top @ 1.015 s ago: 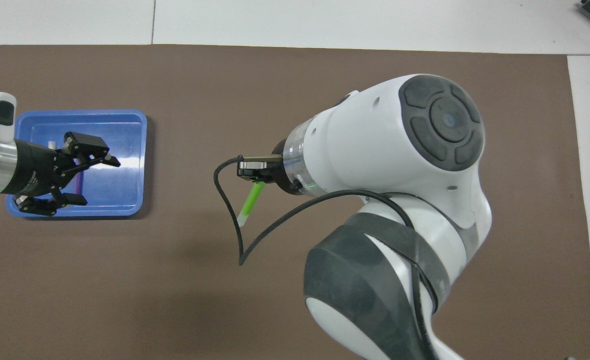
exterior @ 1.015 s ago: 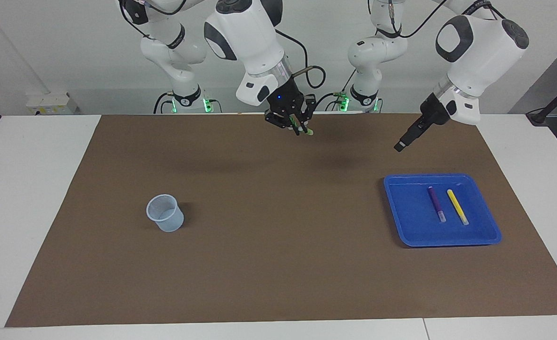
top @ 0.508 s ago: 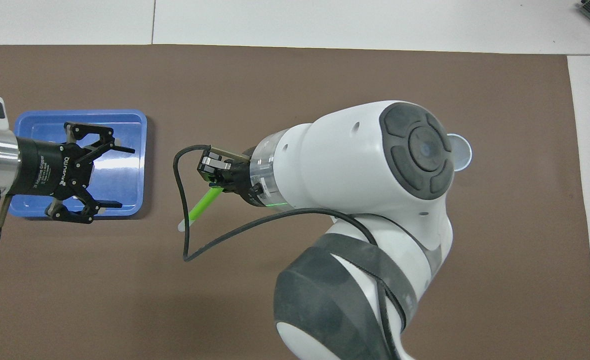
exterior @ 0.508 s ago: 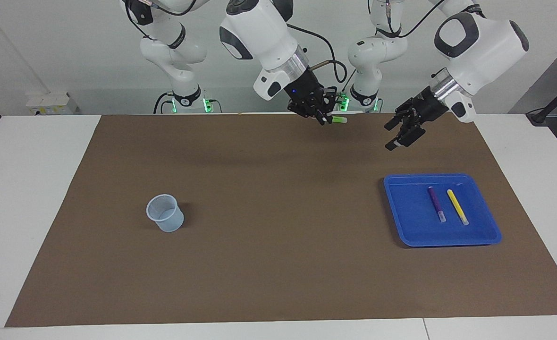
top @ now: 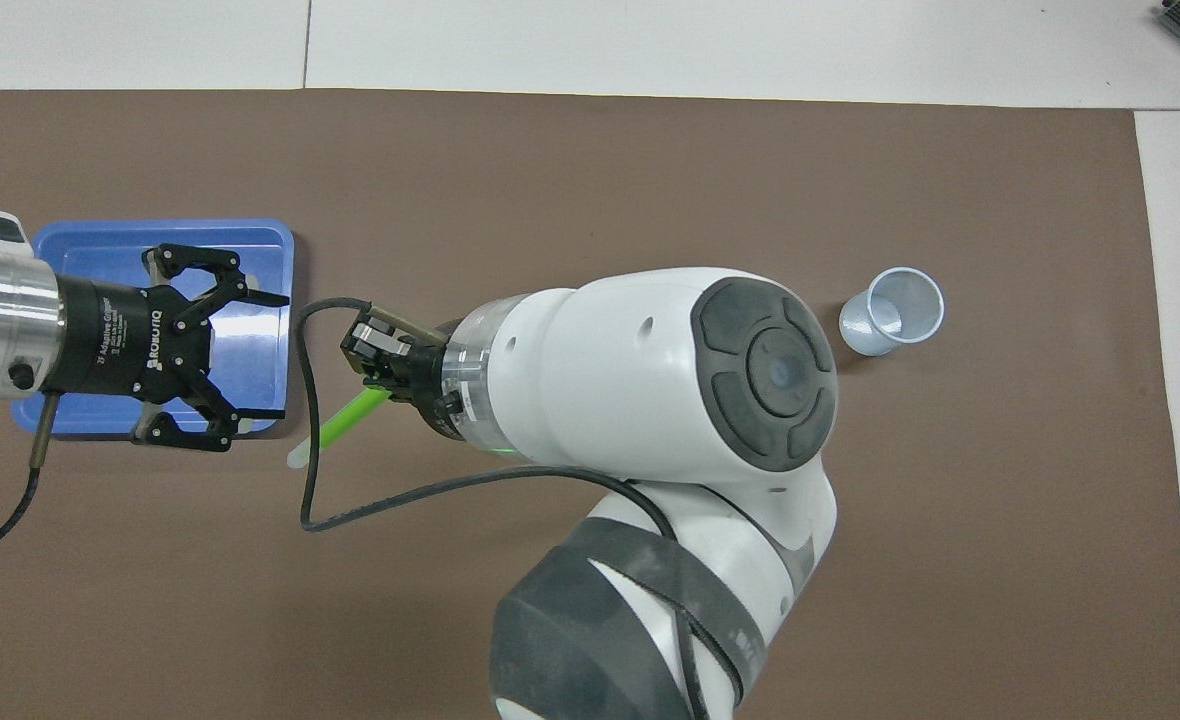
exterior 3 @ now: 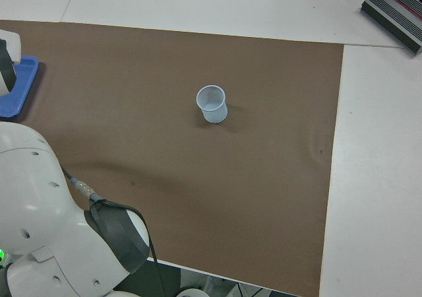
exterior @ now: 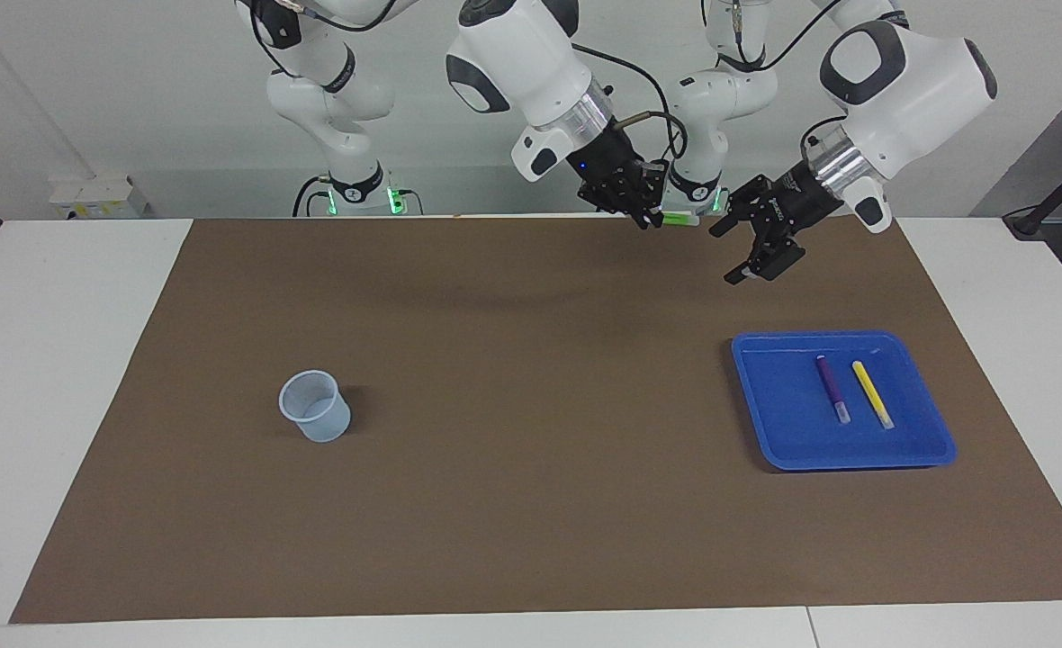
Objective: Right arm passes pens to left for tray arrangement
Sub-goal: 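Carry the green pen toward the left gripper while the left gripper approaches, then close the left gripper on the green pen and open the right gripper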
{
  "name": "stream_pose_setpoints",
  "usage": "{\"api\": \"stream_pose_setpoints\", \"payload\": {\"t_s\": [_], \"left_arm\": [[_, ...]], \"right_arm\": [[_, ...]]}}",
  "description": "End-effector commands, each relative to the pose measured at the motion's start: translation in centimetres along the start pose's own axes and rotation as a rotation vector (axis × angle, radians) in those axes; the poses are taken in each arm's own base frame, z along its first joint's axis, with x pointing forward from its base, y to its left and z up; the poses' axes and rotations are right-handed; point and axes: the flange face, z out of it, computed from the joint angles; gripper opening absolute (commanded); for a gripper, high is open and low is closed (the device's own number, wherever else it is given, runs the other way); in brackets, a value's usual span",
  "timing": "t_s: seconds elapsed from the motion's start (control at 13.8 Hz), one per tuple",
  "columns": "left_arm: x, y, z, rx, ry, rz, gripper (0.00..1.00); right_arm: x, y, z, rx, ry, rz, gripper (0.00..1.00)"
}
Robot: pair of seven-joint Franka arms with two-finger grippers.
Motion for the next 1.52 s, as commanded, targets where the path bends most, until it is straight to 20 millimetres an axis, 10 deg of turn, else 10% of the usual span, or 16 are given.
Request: {"api": "stream_pose_setpoints", "payload": {"t_s": [0.0, 0.87, 1.16, 1.45], "left_arm": [[-1.1, -1.2, -0.7, 0.045, -0.014, -0.071, 1.00], [-4.7, -3.9, 3.0, 0.134, 0.020, -0.201, 0.99], [-5.0, -4.7, 3.8, 0.154, 0.027, -0.178, 0.76], [-4.3, -4.1, 2.3, 0.141, 0.011, -0.195, 0.73]], "right_arm": [[0.2, 0.2, 0.2, 0.016, -0.012, 0.029, 0.00], [0.2, 0.2, 0.1, 0.019, -0.011, 0.029, 0.00], [0.2, 0.2, 0.2, 0.017, -0.012, 0.030, 0.00], [0.2, 0.2, 0.2, 0.017, -0.012, 0.030, 0.00]]}}
